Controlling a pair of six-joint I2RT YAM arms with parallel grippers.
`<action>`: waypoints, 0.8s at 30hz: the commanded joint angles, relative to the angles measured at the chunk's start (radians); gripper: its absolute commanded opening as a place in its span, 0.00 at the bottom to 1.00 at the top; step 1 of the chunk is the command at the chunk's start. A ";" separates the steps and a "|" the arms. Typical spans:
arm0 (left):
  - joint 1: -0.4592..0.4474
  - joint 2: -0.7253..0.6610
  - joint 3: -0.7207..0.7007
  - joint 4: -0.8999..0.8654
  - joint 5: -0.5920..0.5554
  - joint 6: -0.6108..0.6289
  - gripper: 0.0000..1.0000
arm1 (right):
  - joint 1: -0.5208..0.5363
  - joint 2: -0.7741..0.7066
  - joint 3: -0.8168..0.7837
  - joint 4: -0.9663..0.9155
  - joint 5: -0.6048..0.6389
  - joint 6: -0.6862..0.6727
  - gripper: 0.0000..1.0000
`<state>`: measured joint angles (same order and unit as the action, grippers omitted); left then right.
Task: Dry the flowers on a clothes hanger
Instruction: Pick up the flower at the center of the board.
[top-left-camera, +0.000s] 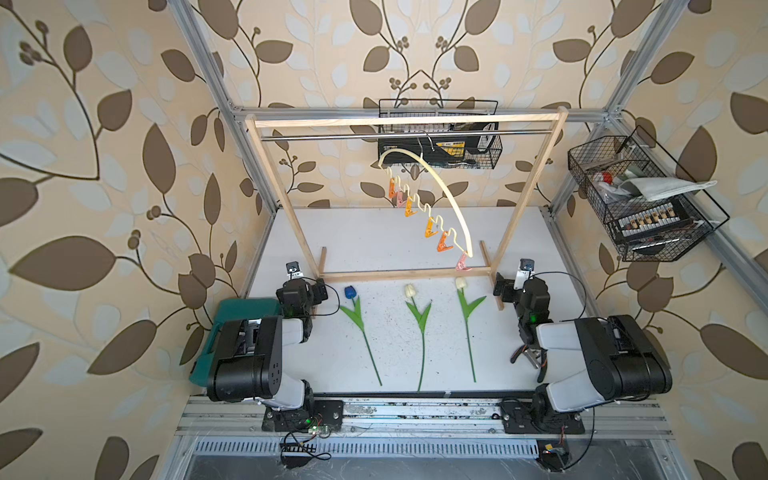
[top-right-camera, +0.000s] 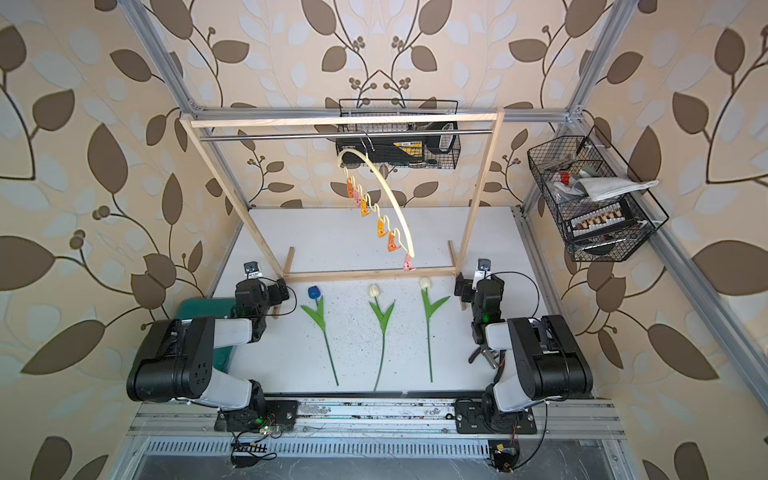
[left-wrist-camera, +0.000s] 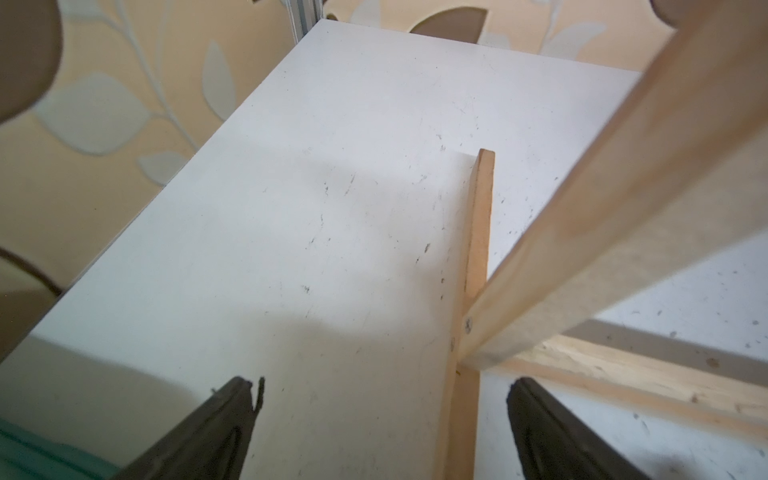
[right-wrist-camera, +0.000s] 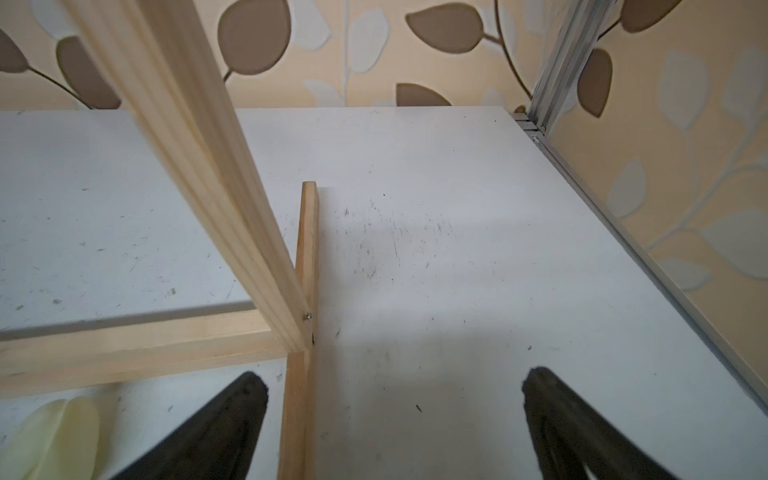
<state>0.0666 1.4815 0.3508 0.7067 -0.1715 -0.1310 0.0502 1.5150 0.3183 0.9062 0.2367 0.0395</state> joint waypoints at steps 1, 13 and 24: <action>0.010 0.005 0.027 0.042 0.018 0.013 0.99 | 0.002 0.011 0.024 0.014 0.018 -0.007 0.99; 0.010 0.005 0.026 0.042 0.018 0.013 0.99 | 0.002 0.009 0.022 0.014 0.018 -0.007 0.99; 0.010 0.006 0.027 0.041 0.018 0.013 0.99 | 0.025 -0.015 -0.001 0.048 0.108 -0.008 0.99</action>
<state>0.0666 1.4815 0.3508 0.7067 -0.1715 -0.1310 0.0555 1.5139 0.3180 0.9100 0.2581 0.0399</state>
